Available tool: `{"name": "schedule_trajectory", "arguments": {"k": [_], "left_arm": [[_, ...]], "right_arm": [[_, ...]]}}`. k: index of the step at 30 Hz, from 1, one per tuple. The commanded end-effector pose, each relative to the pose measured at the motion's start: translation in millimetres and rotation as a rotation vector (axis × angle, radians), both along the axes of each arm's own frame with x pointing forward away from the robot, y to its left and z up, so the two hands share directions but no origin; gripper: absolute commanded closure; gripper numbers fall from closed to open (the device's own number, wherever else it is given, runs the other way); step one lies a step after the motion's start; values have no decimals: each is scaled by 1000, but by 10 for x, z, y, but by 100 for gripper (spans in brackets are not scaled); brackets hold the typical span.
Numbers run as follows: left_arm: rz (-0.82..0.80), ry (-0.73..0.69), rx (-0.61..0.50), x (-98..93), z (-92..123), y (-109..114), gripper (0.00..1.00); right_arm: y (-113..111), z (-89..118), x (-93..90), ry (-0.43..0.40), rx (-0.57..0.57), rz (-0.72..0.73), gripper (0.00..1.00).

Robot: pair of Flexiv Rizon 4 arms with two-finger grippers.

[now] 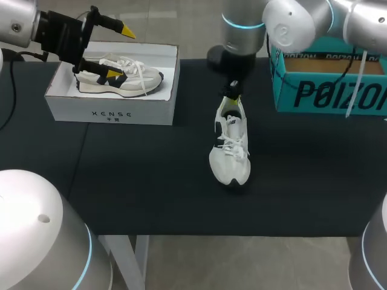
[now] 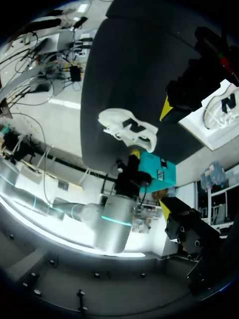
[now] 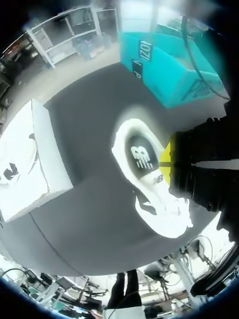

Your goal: Take the shoe out of the shoebox, open the shoe tongue, remove and reinsert the insole, then place the shoe into the shoebox

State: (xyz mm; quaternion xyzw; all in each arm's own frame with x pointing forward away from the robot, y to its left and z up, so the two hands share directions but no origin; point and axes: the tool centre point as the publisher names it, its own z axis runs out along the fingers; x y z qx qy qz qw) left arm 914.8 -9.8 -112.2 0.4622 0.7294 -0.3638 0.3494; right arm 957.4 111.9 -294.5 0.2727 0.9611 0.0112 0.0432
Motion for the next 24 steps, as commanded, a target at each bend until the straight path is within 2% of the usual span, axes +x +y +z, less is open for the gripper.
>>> {"name": "schedule_trajectory", "arguments": {"k": [1,6,10,18,24], "left_arm": [[0,0,3,-6,3,2,0],[0,0,3,-6,3,2,0],[0,0,3,-6,3,2,0],[0,0,3,-6,3,2,0],[0,0,3,-6,3,2,0]], "right_arm": [[-35,122,223,-54,-302,487,70],[-46,65,360,-44,-317,536,60],[-33,-71,478,-32,-317,562,51],[-73,-236,744,-11,-323,552,53],[-110,-488,859,31,-258,514,51]]}}
